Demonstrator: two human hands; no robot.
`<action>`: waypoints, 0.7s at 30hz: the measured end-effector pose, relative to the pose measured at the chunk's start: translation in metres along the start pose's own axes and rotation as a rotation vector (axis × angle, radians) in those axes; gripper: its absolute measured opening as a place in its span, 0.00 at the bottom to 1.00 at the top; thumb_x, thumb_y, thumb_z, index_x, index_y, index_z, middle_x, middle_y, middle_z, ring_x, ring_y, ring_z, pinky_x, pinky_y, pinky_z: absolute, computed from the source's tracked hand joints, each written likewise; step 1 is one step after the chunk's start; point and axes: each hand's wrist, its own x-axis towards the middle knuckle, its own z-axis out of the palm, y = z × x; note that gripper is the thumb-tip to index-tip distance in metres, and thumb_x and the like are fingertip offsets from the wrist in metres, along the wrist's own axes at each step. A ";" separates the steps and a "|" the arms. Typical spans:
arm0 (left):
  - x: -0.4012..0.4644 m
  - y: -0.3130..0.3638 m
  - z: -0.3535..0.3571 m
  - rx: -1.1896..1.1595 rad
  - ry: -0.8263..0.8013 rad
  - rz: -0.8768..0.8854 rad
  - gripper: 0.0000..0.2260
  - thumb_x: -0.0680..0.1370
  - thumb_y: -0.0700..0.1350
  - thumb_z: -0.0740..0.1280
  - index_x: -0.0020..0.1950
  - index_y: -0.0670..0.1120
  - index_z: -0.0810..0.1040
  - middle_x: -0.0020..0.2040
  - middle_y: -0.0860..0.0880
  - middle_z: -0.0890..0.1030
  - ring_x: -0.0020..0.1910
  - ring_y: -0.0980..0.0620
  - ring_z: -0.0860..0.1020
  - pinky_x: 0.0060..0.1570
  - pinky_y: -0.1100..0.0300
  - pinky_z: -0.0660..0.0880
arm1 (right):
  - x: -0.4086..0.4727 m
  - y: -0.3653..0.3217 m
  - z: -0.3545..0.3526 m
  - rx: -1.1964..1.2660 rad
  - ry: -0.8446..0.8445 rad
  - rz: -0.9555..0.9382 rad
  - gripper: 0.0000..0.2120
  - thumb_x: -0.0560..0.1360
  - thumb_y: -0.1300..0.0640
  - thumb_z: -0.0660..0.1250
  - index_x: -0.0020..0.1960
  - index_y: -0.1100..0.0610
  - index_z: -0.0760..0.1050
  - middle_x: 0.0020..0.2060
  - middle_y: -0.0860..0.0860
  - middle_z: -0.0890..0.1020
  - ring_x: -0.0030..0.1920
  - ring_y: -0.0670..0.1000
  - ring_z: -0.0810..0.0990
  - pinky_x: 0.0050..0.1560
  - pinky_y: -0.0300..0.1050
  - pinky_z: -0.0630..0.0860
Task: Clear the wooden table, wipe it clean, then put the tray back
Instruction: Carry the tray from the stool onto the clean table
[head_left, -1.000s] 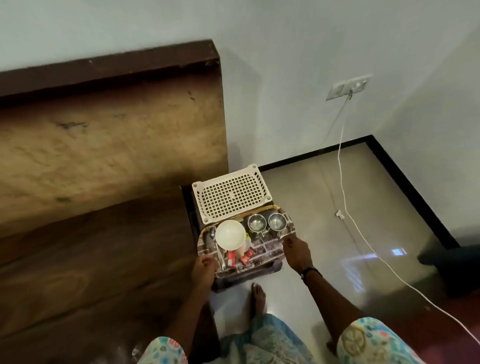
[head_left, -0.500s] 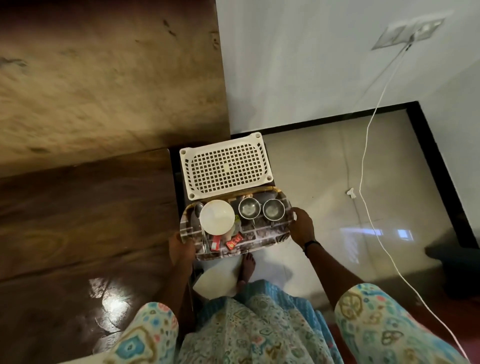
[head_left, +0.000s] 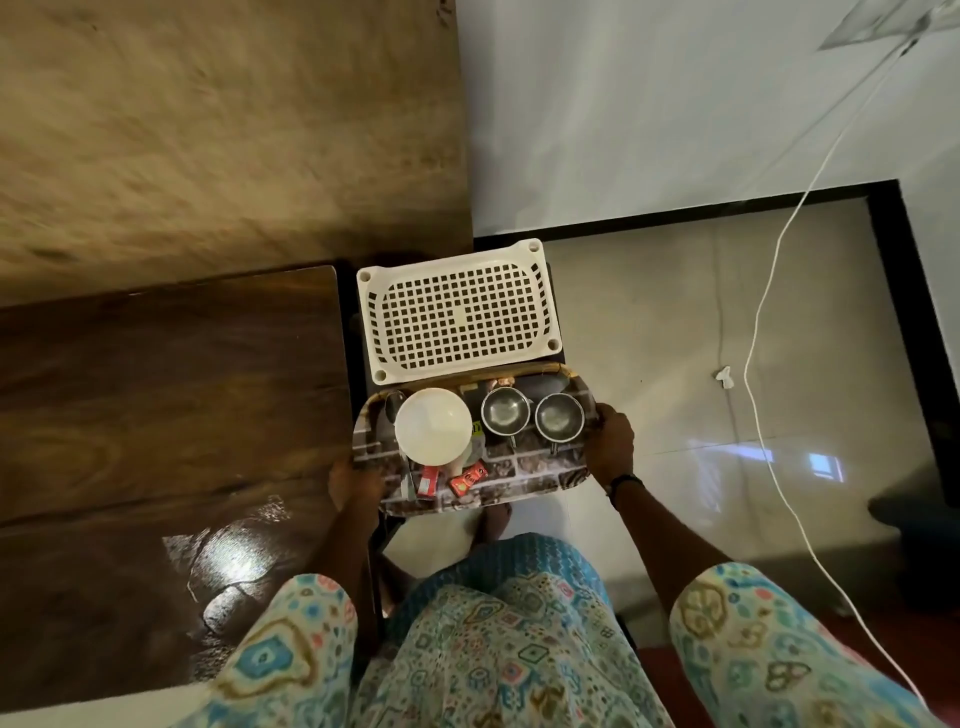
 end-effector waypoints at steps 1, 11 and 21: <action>0.007 -0.005 -0.001 0.005 0.006 0.004 0.12 0.76 0.38 0.60 0.56 0.34 0.75 0.56 0.38 0.79 0.56 0.39 0.77 0.60 0.47 0.73 | 0.003 0.001 0.001 -0.005 0.001 0.005 0.14 0.74 0.69 0.60 0.59 0.68 0.74 0.54 0.67 0.77 0.56 0.65 0.74 0.55 0.51 0.69; -0.013 -0.016 -0.019 -0.036 -0.029 -0.016 0.14 0.75 0.38 0.62 0.60 0.42 0.76 0.58 0.38 0.79 0.58 0.38 0.77 0.60 0.44 0.75 | -0.032 0.013 -0.011 0.054 0.076 0.011 0.11 0.73 0.69 0.62 0.53 0.70 0.76 0.49 0.67 0.81 0.51 0.65 0.78 0.48 0.49 0.70; -0.056 -0.030 -0.089 -0.100 0.142 0.125 0.13 0.77 0.37 0.62 0.60 0.39 0.77 0.59 0.36 0.79 0.60 0.37 0.76 0.60 0.46 0.72 | -0.120 -0.008 0.002 0.212 0.182 0.039 0.12 0.74 0.69 0.62 0.56 0.67 0.77 0.51 0.65 0.81 0.53 0.64 0.78 0.54 0.55 0.74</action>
